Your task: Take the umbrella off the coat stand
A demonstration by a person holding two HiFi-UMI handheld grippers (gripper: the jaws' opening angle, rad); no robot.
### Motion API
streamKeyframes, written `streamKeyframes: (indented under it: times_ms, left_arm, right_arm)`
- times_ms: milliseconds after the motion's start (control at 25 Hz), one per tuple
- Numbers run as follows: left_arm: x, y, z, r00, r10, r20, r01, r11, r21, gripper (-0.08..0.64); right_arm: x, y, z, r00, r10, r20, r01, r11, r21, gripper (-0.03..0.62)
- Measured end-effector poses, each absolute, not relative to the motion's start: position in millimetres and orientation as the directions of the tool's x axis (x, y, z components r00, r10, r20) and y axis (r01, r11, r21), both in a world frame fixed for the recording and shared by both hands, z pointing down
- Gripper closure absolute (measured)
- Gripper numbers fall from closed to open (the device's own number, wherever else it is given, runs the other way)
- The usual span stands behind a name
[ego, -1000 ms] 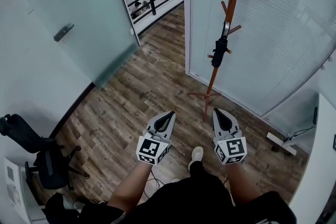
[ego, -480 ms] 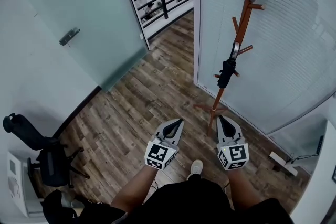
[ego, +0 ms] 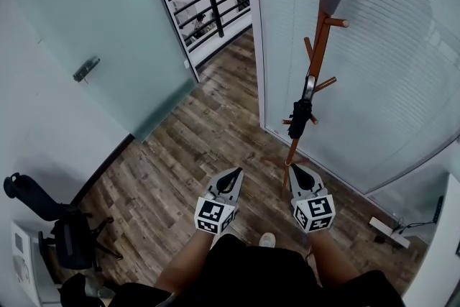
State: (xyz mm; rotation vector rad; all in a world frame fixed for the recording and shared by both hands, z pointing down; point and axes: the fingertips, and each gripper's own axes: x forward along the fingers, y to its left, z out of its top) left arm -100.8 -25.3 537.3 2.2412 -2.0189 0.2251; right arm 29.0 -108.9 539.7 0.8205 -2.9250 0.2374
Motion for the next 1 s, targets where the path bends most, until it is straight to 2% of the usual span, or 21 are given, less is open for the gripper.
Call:
streamKeyframes:
  times_ms: [160,520,1000]
  left_arm:
    - [-107.9,-45.1,540.2,0.123,-0.972,0.199,-0.991,-0.129,-0.017,0.548]
    - [-146.1,-101.3,546.1,0.217,-0.952,0.214,-0.974,-0.225,-0.014,0.548]
    - [-181.5,-160.9,568.2,0.389,-0.886,0.253,-0.919,-0.393,0.038,0.548]
  right_arm:
    - [18.7,-122.3,548.5,-0.858,-0.497,0.131,-0.513,0.845,-0.149,0.586]
    - [-18.4,-169.5,556.7,-0.815,-0.559,0.15,-0.577,0.807,-0.128,0.586]
    - [-27.2,-197.7,584.7,-0.636,-0.734,0.237,-0.768,0.631,-0.107,0.574]
